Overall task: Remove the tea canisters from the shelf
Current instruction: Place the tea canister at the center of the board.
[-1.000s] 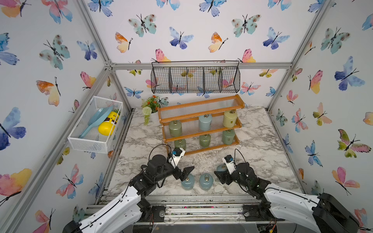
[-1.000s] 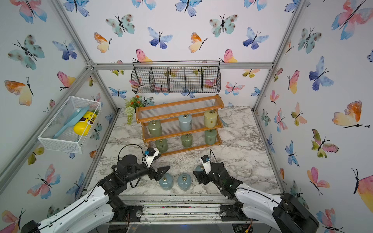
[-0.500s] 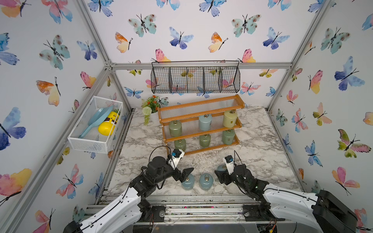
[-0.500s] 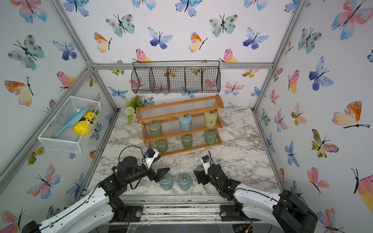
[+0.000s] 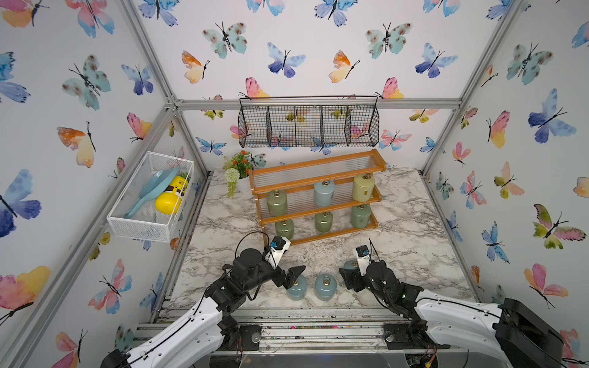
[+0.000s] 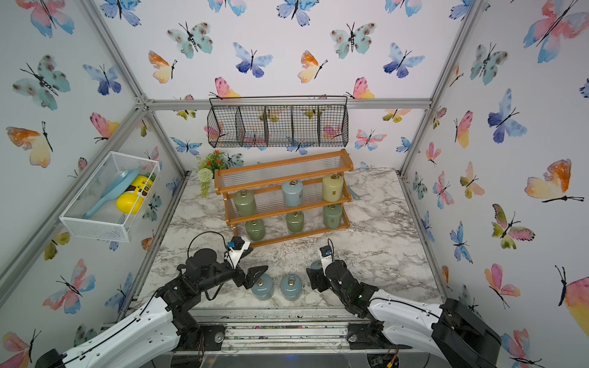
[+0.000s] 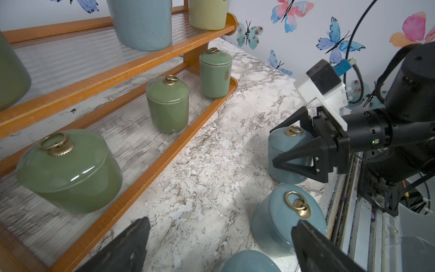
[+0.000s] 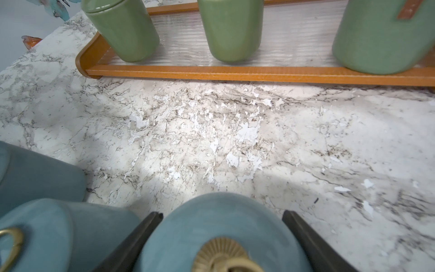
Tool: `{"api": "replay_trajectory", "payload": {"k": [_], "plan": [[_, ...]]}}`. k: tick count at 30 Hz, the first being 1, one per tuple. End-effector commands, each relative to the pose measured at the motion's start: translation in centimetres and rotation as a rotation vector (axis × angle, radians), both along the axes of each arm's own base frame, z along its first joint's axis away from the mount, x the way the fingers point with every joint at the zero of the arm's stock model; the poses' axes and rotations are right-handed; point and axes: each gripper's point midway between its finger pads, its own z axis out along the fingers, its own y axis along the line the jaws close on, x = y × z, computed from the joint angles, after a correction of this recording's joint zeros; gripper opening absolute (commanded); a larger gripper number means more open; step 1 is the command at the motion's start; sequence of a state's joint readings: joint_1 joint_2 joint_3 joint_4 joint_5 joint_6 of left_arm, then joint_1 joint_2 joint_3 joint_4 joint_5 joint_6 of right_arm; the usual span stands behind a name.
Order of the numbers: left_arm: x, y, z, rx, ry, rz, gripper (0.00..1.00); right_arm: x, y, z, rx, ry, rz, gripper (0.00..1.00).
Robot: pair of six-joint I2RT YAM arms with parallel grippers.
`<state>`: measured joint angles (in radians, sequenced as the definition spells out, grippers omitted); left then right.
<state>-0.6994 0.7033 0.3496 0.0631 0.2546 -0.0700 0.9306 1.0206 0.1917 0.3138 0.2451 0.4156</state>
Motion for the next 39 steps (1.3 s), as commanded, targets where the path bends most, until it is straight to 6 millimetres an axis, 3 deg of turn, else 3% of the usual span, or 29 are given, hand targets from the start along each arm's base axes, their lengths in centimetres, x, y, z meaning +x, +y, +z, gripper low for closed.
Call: {"api": "replay_trajectory", "payload": {"k": [1, 18, 39], "plan": [[0.3, 0.1, 0.8, -0.018, -0.022, 0.012, 0.98, 0.4, 0.2, 1.3, 0.025, -0.007, -0.032, 0.82], [0.4, 0.2, 0.2, -0.013, -0.013, 0.020, 0.99, -0.3, 0.6, 0.7, 0.010, 0.035, -0.020, 0.87], [0.4, 0.1, 0.1, -0.014, -0.008, 0.018, 0.99, -1.2, -0.5, -0.2, -0.034, 0.131, -0.062, 0.88]]}}
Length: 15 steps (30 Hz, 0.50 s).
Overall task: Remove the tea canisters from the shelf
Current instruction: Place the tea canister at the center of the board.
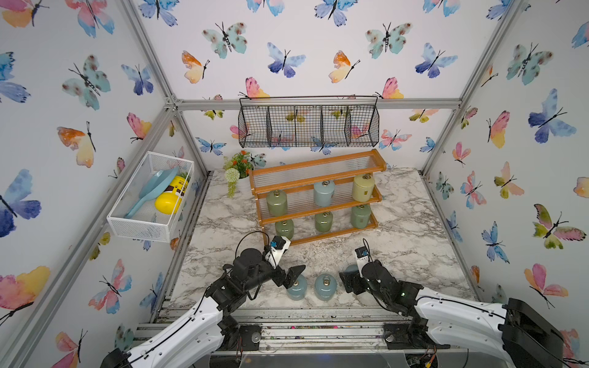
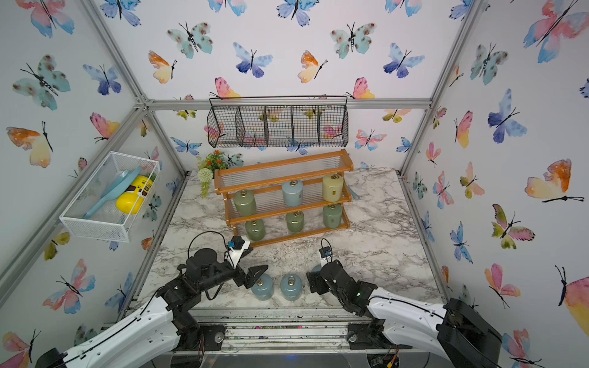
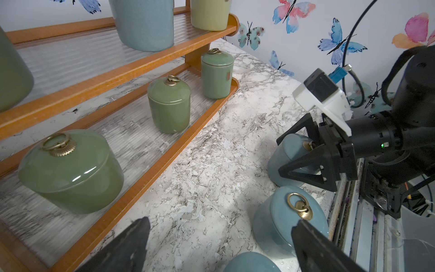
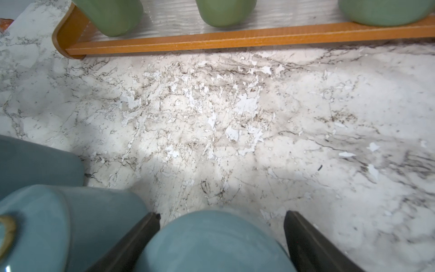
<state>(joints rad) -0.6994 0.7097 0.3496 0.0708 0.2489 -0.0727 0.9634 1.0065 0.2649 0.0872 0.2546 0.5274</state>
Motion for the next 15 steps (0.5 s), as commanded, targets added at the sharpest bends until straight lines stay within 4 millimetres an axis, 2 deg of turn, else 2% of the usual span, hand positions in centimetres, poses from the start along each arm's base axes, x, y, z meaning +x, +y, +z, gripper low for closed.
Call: {"api": "replay_trajectory", "payload": {"k": [1, 8, 15], "plan": [[0.2, 0.1, 0.0, -0.013, -0.006, 0.013, 0.99, 0.1, -0.1, 0.9, 0.011, -0.002, -0.021, 0.88], [0.2, 0.2, 0.1, -0.017, -0.006, 0.015, 0.99, -0.2, -0.3, 0.7, -0.012, 0.028, -0.018, 0.87], [0.1, 0.2, 0.2, -0.022, -0.007, 0.016, 0.99, -0.8, -0.4, 0.2, -0.012, 0.073, -0.018, 0.78]]}}
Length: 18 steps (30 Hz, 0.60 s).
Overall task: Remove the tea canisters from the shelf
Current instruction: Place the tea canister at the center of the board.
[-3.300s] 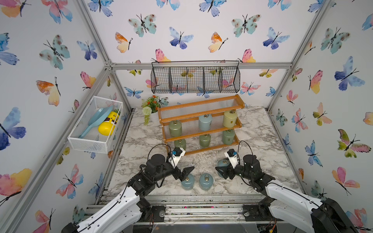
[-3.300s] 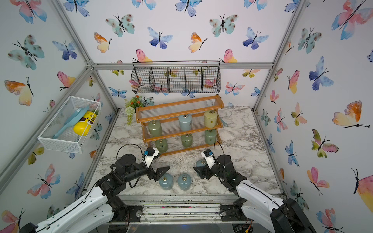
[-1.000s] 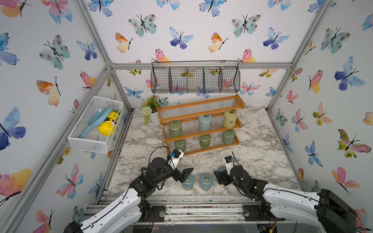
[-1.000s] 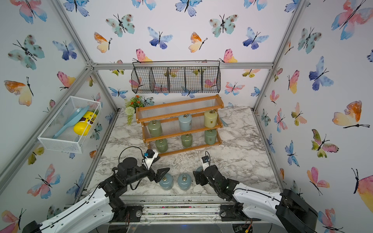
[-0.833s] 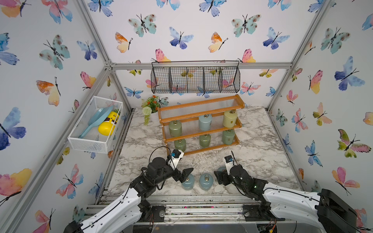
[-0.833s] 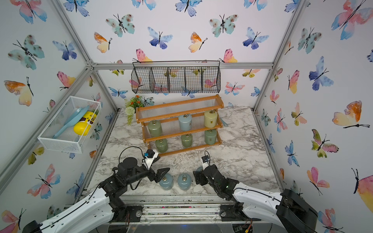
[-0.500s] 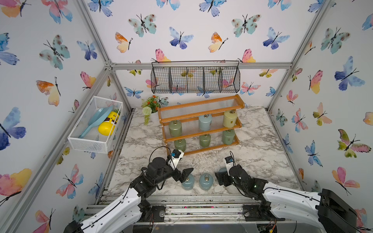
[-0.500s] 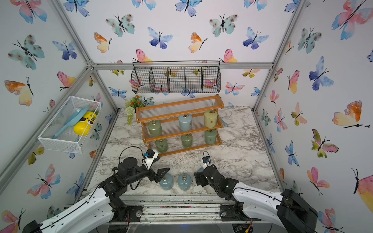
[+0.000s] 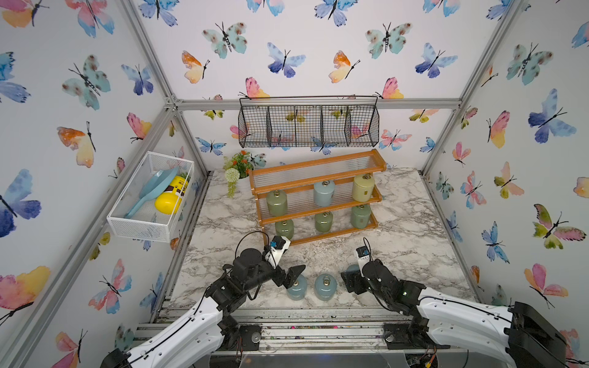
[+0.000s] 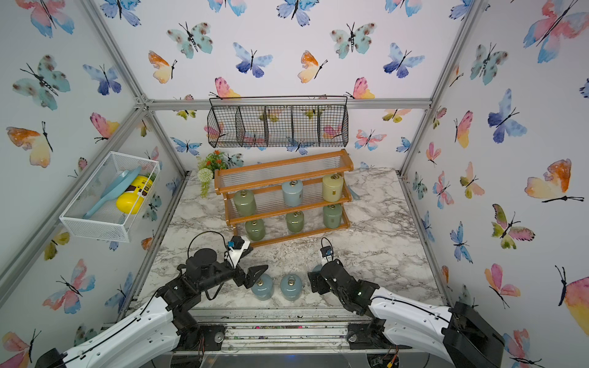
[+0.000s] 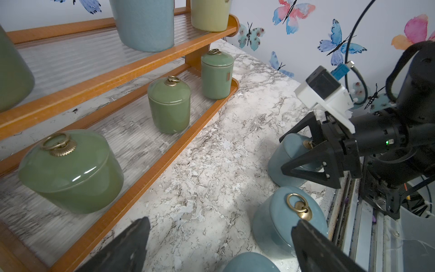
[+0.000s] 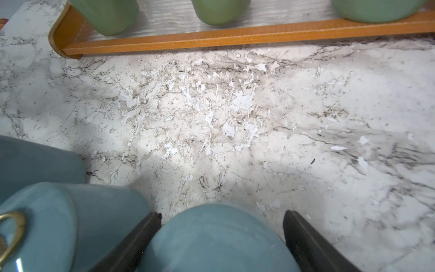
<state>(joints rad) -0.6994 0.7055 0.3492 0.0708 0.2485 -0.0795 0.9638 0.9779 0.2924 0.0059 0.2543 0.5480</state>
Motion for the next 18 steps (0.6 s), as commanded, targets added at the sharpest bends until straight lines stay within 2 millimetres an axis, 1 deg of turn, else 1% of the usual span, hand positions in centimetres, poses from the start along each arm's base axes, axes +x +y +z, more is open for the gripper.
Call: {"api": "replay_trajectory", "payload": {"k": [1, 5, 13, 18], "plan": [[0.1, 0.2, 0.1, -0.016, -0.011, 0.015, 0.99, -0.7, -0.1, -0.2, -0.003, 0.054, -0.006, 0.77], [0.1, 0.2, 0.1, -0.016, -0.011, 0.015, 0.98, -1.2, 0.0, -0.1, 0.010, 0.078, 0.008, 0.76], [0.1, 0.3, 0.1, -0.018, -0.010, 0.016, 0.99, -2.3, 0.6, -1.1, -0.003, 0.138, 0.044, 0.74], [0.1, 0.4, 0.0, -0.019, -0.014, 0.021, 0.98, -2.7, 0.8, -1.0, -0.009, 0.147, 0.054, 0.73]]}}
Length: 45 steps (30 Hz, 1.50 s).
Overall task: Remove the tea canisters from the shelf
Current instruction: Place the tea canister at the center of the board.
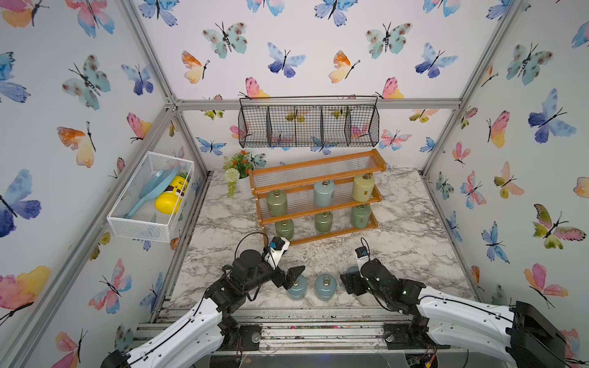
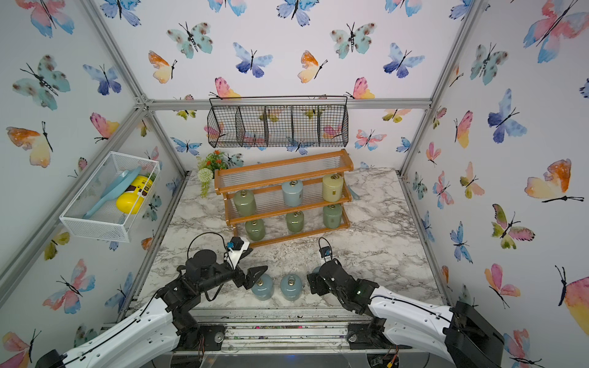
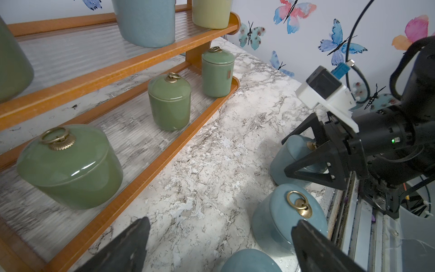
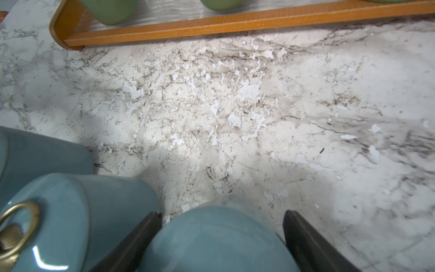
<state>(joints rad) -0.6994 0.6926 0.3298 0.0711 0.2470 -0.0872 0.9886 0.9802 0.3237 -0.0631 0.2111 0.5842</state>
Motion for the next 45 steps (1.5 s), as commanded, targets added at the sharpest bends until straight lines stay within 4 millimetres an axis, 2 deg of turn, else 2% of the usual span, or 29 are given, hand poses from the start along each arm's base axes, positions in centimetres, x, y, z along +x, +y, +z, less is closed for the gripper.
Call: {"api": "replay_trajectory", "payload": {"k": [1, 13, 31, 45], "plan": [[0.3, 0.2, 0.6, -0.019, -0.026, 0.019, 0.98, -1.5, 0.2, -0.9, -0.016, 0.085, 0.025, 0.73], [0.3, 0.2, 0.4, -0.016, -0.024, 0.019, 0.98, -2.3, -0.3, -1.9, -0.079, 0.114, -0.011, 0.73], [0.3, 0.1, 0.3, -0.016, -0.023, 0.016, 0.98, -1.7, -1.9, -1.3, -0.178, 0.101, -0.112, 0.77], [0.3, 0.1, 0.3, -0.018, -0.022, 0.015, 0.98, -1.8, -2.0, -1.2, -0.161, 0.099, -0.121, 0.83]]}}
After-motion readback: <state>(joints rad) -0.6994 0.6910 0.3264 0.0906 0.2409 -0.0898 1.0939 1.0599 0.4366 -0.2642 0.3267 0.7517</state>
